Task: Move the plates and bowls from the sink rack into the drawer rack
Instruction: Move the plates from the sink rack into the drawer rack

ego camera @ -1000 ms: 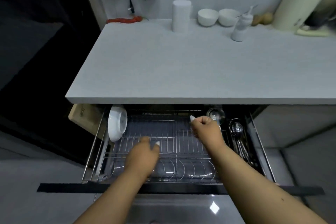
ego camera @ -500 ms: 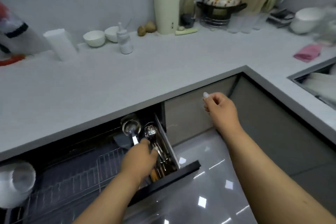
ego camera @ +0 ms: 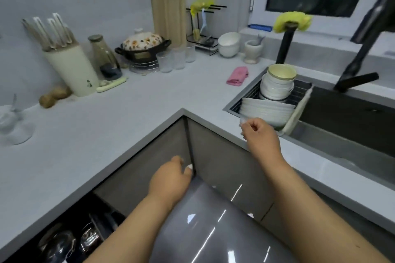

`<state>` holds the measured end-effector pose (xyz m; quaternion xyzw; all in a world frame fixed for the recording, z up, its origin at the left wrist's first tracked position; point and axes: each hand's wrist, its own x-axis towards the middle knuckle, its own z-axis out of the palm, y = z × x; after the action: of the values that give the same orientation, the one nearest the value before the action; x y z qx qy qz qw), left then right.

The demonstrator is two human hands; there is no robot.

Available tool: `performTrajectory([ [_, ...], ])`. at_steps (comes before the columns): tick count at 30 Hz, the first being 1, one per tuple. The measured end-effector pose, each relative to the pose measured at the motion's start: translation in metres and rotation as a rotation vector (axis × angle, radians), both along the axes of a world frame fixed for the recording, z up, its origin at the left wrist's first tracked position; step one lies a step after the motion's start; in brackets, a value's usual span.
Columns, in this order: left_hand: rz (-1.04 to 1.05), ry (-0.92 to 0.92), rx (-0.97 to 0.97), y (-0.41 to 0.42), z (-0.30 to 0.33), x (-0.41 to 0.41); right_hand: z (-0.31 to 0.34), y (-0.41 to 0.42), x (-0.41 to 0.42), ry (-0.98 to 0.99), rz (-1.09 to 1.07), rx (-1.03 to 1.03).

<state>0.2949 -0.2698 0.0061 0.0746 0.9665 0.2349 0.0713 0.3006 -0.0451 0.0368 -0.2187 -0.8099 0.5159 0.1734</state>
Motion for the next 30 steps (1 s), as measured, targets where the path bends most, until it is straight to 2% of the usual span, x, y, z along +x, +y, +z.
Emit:
performTrajectory([
  [4,-0.110,0.053,0.012,0.041,0.000,-0.032,-0.006,0.037,-0.005,-0.025,-0.122,0.022],
  [10,-0.331,0.071,0.042,0.095,-0.019,-0.097,-0.011,0.085,-0.043,-0.103,-0.233,0.238],
  [16,-0.548,-0.013,-0.146,0.131,-0.034,-0.156,-0.033,0.129,-0.108,-0.263,-0.206,0.449],
  [21,-0.667,-0.100,-0.337,0.150,-0.050,-0.185,-0.040,0.151,-0.144,-0.582,-0.096,0.698],
  [26,-0.736,-0.133,-0.456,0.159,-0.057,-0.197,-0.039,0.163,-0.161,-0.710,-0.003,0.682],
  [30,-0.745,-0.136,-0.461,0.165,-0.059,-0.203,-0.043,0.170,-0.165,-0.586,0.026,0.576],
])
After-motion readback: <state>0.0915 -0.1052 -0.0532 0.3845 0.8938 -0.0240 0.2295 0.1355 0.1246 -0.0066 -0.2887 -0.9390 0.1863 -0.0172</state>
